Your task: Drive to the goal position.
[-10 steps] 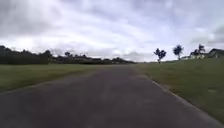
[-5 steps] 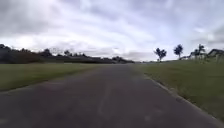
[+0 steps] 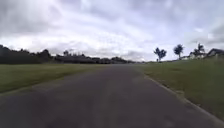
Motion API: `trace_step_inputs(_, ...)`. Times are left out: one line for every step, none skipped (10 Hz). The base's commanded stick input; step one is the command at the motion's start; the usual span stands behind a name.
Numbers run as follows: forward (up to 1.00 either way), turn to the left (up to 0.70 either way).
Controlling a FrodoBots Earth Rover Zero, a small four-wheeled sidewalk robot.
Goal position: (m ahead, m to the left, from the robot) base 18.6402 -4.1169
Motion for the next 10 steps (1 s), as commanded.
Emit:
trace_step_inputs(0.70,0.00)
trace_step_inputs(0.70,0.00)
trace_step_inputs(0.70,0.00)
trace_step_inputs(0.70,0.00)
trace_step_inputs(0.70,0.00)
trace_step_inputs(0.70,0.00)
trace_step_inputs(0.70,0.00)
trace_step_inputs(0.70,0.00)
trace_step_inputs(0.70,0.00)
trace_step_inputs(0.70,0.00)
